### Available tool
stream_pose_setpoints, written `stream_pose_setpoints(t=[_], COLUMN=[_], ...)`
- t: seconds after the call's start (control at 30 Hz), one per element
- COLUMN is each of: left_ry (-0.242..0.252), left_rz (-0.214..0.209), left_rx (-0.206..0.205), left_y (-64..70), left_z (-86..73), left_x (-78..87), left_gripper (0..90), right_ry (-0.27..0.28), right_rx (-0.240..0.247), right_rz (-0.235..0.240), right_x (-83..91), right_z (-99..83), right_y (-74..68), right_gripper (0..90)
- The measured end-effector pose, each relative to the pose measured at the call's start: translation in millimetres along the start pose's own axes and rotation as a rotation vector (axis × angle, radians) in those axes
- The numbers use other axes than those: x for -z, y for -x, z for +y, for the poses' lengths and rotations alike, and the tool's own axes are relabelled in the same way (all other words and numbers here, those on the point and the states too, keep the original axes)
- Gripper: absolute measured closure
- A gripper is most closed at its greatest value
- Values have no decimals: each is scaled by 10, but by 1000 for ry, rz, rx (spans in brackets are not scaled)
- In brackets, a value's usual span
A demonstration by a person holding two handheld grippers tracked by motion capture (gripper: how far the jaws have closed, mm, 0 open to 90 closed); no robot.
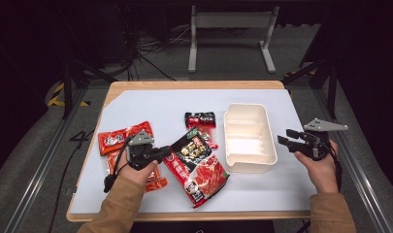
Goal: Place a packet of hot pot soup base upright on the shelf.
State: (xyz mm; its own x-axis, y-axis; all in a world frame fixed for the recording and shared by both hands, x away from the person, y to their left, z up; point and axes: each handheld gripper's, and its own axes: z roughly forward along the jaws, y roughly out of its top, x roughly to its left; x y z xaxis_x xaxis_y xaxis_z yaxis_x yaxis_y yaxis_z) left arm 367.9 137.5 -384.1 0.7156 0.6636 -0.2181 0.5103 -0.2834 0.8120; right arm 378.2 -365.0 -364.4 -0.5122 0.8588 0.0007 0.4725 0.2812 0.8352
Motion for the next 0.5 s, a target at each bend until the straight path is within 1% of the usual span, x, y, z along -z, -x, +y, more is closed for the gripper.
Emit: stream_pose_setpoints(t=[0.03,0.1,0.17,0.2,0.23,0.27,0.37,0.4,0.5], left_ry=[10,27,41,46,51,55,68,68,77], left_rz=[-1,-8,-10,-12,-9,-5,-4,-4,13], left_rx=[-15,-32,-62,-61,-75,-98,-130,-130,-176], left_y=[17,55,83,105,127,143,204,204,256], left_z=[34,84,141,158,186,216,295,295,350], left_x=[24,63,111,126,149,171,236,236,293], left_gripper=[861,862,862,862,861,861,861,861,861], right_ry=[2,4,6,6,4,6,16,20,28], right_rx=[-5,-11,-18,-19,-21,-20,-17,-18,-15], right_rz=[-2,-5,-6,-7,-6,-6,-6,-8,-3], right_x=[9,26,38,42,46,52,79,89,114], right_z=[-7,-22,-36,-41,-43,-44,-39,-36,-25], right_y=[7,28,40,44,42,43,40,36,24], right_gripper=[524,524,524,524,523,523,523,523,523])
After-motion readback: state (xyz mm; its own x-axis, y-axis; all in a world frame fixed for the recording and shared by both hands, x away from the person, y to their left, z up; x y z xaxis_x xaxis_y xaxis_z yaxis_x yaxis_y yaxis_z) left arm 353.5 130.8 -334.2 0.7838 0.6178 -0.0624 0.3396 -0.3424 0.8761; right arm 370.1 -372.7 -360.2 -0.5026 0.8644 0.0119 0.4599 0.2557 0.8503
